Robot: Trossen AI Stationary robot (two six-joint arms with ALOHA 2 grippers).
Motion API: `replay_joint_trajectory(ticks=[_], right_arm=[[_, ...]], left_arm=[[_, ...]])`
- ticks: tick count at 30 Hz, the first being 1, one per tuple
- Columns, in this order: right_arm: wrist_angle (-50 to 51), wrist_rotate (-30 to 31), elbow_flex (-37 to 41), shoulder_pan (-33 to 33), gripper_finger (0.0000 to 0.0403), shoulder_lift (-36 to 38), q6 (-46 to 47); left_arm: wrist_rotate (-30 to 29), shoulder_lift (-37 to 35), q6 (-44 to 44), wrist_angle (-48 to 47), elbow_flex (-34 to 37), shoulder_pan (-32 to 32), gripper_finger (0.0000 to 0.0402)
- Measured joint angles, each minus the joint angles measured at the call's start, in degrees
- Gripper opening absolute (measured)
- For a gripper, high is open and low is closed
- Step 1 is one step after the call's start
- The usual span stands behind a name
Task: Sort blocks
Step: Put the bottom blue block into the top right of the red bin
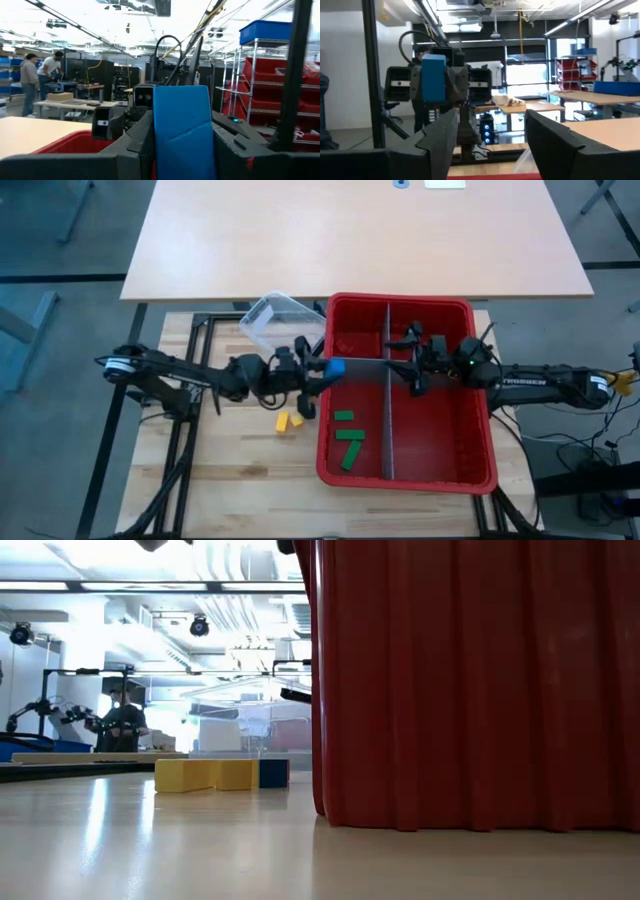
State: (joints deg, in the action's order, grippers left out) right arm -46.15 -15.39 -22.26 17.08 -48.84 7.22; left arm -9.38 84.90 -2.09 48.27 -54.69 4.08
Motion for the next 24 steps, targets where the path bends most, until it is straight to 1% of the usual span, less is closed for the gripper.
replay_joint_trajectory(ticks=[5,9,14,24], right_arm=[[0.1,-0.3,-2.5,-1.5,0.0237,-3.0,0.2],[0.6,-0.3,-5.1,-3.3,0.0236,-4.9,-1.3],[1.2,-0.3,-7.7,-4.2,0.0232,-8.3,-1.9],[0.9,-1.2,-14.0,-6.6,0.0248,-17.2,-2.9]], left_arm=[[0.6,2.5,-1.1,-1.4,-2.1,-1.5,0.011],[0.8,3.5,-3.1,-2.4,-2.4,-2.7,0.011],[1.0,4.0,-3.4,-2.9,-2.4,-3.2,0.011],[1.1,4.0,-3.4,-4.3,-2.4,-3.4,0.011]])
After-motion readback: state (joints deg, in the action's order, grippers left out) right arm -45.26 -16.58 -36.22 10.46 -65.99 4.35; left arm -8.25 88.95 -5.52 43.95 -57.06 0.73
